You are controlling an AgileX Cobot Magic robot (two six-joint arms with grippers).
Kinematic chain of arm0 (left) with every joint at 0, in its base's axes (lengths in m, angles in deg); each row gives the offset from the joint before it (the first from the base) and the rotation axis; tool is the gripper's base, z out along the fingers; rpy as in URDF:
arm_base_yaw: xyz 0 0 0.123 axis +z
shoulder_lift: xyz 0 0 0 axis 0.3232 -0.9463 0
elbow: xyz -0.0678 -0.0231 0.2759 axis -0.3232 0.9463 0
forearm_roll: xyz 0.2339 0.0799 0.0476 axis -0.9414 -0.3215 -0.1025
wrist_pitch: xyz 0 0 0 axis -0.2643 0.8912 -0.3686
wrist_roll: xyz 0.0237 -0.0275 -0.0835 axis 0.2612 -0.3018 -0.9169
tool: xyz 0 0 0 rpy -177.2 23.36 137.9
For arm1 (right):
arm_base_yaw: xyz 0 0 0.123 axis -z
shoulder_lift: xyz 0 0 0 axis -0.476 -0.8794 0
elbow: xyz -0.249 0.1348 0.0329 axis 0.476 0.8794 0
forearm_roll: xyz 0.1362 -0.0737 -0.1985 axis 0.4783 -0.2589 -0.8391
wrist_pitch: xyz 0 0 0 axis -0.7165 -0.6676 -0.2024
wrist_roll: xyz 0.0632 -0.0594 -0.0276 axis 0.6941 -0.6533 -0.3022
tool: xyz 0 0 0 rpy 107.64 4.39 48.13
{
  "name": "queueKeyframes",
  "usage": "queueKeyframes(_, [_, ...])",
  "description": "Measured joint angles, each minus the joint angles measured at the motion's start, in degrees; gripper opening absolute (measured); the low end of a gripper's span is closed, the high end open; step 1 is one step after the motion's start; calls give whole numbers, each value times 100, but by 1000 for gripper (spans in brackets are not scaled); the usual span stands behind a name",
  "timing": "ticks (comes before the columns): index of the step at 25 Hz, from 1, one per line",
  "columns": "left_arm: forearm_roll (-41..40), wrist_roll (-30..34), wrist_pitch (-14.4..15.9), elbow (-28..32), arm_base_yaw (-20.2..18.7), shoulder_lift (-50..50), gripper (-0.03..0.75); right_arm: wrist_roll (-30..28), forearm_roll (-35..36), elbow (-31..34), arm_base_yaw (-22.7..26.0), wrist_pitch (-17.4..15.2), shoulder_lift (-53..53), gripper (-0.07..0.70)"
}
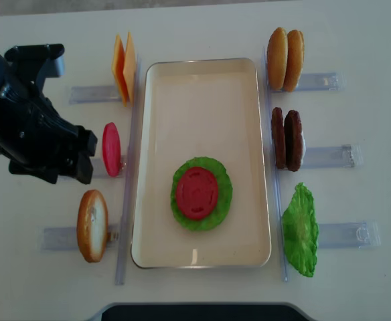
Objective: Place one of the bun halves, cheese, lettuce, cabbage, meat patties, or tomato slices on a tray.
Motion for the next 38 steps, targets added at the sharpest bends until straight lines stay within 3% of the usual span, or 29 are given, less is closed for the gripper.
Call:
queueKeyframes(5, [-371,-249,46,-95,0,0,481,0,0,0,0,0,0,534])
queueKeyframes(11, [-770,-405,53,-149,0,0,558,0,0,0,0,0,0,534])
queueKeyframes(20, [-1185,-526,53,-168,74,0,563,0,0,0,0,0,0,534])
queueKeyframes(24, [-1173,-322,53,-168,568,0,563,0,0,0,0,0,0,534])
queueKeyframes(32, [-811,602,53,-168,1949,0,563,0,0,0,0,0,0,534])
queueKeyframes(38, [-664,1012,57,-168,2217,0,563,0,0,0,0,0,0,534])
